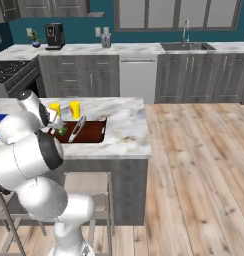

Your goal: Gather the eggplant and broccoli from the fridge and place them on a tray on the dining counter. Then gather the chicken drumsticks from the fridge and place them on the other tray.

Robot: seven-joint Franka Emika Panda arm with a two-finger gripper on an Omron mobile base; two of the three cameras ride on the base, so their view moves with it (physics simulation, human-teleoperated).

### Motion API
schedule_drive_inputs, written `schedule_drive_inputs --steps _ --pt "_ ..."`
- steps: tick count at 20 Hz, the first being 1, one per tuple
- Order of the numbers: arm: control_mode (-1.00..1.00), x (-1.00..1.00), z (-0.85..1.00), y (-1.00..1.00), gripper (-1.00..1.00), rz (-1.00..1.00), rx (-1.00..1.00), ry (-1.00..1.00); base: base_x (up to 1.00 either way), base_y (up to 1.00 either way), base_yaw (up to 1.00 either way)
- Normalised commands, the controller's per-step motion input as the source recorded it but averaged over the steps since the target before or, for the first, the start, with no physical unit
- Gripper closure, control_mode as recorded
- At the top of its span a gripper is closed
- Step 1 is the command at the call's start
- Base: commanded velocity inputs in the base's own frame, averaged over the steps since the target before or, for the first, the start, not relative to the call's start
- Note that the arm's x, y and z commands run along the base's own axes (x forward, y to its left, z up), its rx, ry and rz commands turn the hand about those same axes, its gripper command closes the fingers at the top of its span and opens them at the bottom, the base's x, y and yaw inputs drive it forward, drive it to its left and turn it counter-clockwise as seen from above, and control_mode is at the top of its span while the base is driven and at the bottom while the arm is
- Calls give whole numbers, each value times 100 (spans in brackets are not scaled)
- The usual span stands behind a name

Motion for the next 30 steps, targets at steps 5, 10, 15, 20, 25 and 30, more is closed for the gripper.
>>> schedule_drive_inputs --steps 5,10,15,20,25,30 --pt "-100 -86 100 -45 -100 0 9 0 0 0 0" --pt "-100 -95 87 -56 -100 0 7 0 0 0 0" --pt "-100 -98 79 -59 -100 0 2 0 0 0 0" --pt "-100 -100 65 -60 -100 0 1 0 0 0 0" --pt "-100 -100 26 -54 -100 0 1 -1 0 0 0" --pt "-100 -100 -2 -42 -100 0 0 -13 0 0 0"
